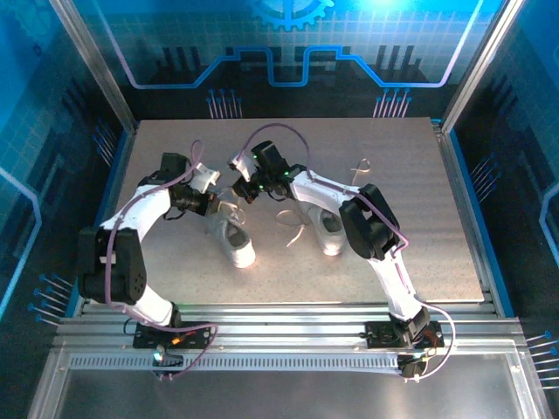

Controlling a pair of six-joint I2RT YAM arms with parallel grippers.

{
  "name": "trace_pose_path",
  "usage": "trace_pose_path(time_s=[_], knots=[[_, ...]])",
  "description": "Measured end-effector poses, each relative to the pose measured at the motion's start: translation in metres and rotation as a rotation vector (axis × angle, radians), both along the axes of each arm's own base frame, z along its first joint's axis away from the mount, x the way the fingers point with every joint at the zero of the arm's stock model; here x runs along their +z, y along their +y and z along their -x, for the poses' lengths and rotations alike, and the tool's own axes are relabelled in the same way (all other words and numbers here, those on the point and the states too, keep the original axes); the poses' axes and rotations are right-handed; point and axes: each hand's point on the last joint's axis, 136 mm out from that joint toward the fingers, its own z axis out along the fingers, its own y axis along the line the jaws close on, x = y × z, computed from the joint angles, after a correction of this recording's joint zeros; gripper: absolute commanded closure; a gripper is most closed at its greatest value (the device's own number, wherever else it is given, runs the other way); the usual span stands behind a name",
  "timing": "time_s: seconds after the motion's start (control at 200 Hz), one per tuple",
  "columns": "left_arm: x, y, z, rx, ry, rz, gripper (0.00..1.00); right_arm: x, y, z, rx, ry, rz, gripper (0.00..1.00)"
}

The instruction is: Tie the shoes

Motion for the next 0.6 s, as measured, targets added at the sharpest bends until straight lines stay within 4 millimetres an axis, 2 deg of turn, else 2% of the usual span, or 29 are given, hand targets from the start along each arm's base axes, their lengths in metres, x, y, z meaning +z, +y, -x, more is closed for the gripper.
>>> trace_pose_path(time_s=[0.075, 0.18, 0.31, 0.475, 0.6], knots=[[0.011, -0.001, 0.001, -0.013, -0.015, 0.015, 1.0, -0.001, -0.001, 0.0, 0.0, 0.002, 0.0, 0.96], [0.022, -0.005, 0.0, -0.034, -0.024, 0.041, 1.0, 0.0, 0.0, 0.0, -0.002, 0.002, -0.008, 0.8], [0.029, -0.011, 0.003, -0.053, -0.009, 0.073, 1.0, -0.006, -0.003, -0.001, -0.011, 0.018, -0.017, 0.71], [0.032, -0.016, 0.006, -0.077, 0.018, 0.108, 1.0, -0.016, -0.025, 0.005, -0.03, 0.079, -0.041, 0.7], [0.029, -0.019, 0.006, -0.084, 0.052, 0.132, 1.0, -0.012, -0.046, 0.01, -0.048, 0.09, -0.053, 0.72]])
